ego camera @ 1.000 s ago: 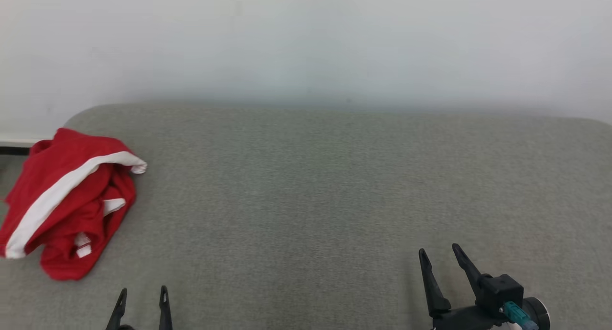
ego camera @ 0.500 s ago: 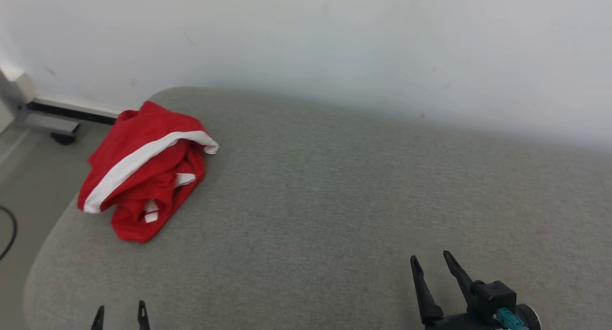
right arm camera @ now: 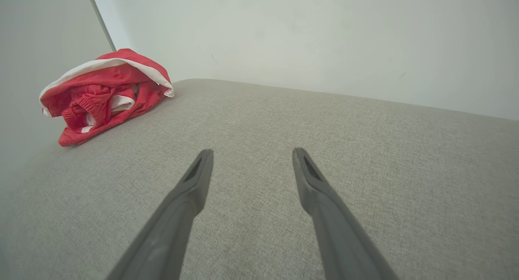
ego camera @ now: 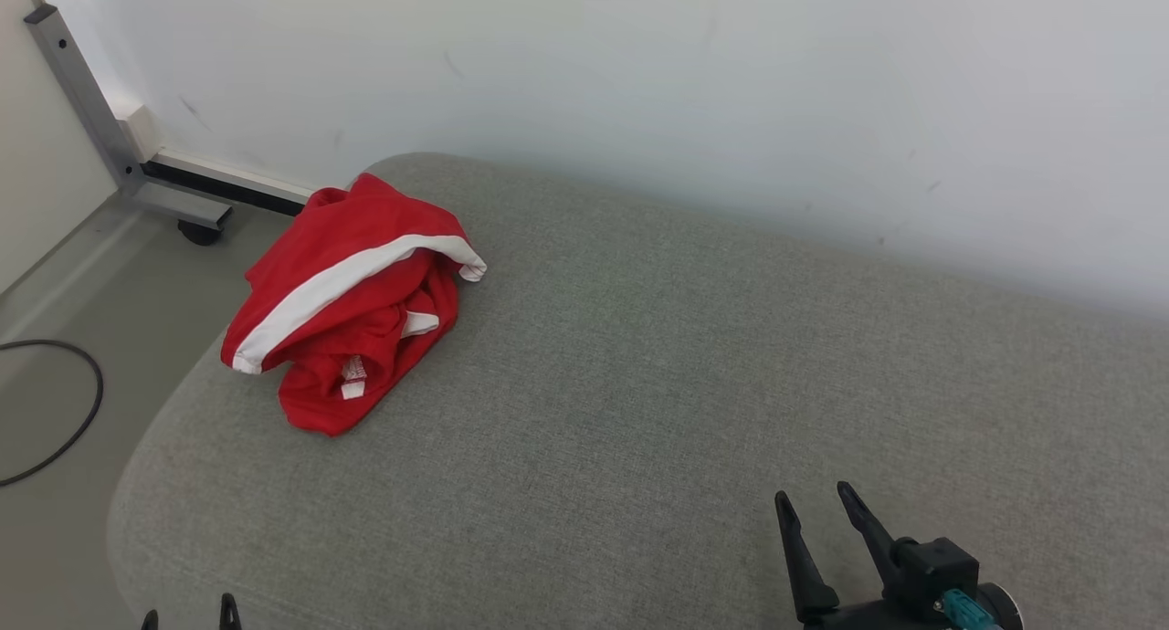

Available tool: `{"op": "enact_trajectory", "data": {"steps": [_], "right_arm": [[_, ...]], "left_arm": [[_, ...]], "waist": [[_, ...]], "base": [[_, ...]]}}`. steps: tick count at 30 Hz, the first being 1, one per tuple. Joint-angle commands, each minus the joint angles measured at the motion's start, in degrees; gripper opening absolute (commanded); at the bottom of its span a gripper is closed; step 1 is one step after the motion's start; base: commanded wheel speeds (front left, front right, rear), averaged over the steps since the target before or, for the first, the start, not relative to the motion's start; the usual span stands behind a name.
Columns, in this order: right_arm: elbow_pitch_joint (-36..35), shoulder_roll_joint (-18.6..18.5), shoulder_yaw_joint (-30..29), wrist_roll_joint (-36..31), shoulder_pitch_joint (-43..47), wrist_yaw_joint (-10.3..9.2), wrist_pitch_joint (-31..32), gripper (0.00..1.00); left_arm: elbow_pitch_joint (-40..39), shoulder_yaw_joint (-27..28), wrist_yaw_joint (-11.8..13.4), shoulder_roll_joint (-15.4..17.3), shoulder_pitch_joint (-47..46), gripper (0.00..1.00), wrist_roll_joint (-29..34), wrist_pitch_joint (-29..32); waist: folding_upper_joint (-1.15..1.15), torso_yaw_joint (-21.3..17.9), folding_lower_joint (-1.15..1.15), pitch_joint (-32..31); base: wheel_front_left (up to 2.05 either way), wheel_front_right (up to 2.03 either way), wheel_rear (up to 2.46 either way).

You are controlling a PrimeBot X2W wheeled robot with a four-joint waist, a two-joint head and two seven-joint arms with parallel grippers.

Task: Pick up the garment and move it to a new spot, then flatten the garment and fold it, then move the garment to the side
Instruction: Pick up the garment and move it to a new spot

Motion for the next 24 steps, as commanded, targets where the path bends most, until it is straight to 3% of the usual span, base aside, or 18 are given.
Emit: {"op": "enact_trajectory", "data": {"steps": [1, 11, 17, 24], "right_arm": [[0.2, -0.2, -0.3, 0.1, 0.8, 0.19, 0.0, 1.00], [0.1, -1.4, -0.5, 0.2, 0.0, 0.19, 0.0, 1.00], [-0.2, -3.6, -0.4, 0.3, -1.4, 0.19, 0.0, 1.00], [-0.6, -6.0, 0.6, 0.6, -3.3, 0.19, 0.0, 1.00]], "left_arm": [[0.1, 0.5, -0.8, -0.3, -0.4, 1.00, -0.9, -0.2], [1.7, 3.3, -4.1, 1.1, -4.6, 1.00, -5.1, -0.2], [4.2, 1.9, -4.4, 6.8, -11.5, 1.00, -7.6, -0.2], [8.7, -5.0, -4.5, 15.7, -20.6, 1.00, -12.3, 1.3]], "waist": [[0.00, -0.4, 0.00, 0.1], [0.00, -3.1, 0.00, 2.7], [0.00, -5.0, 0.00, 6.7], [0.00, -7.4, 0.00, 10.9]], "base": [[0.00, 0.00, 0.00], [0.00, 0.00, 0.00], [0.00, 0.00, 0.00], [0.00, 0.00, 0.00]]}}
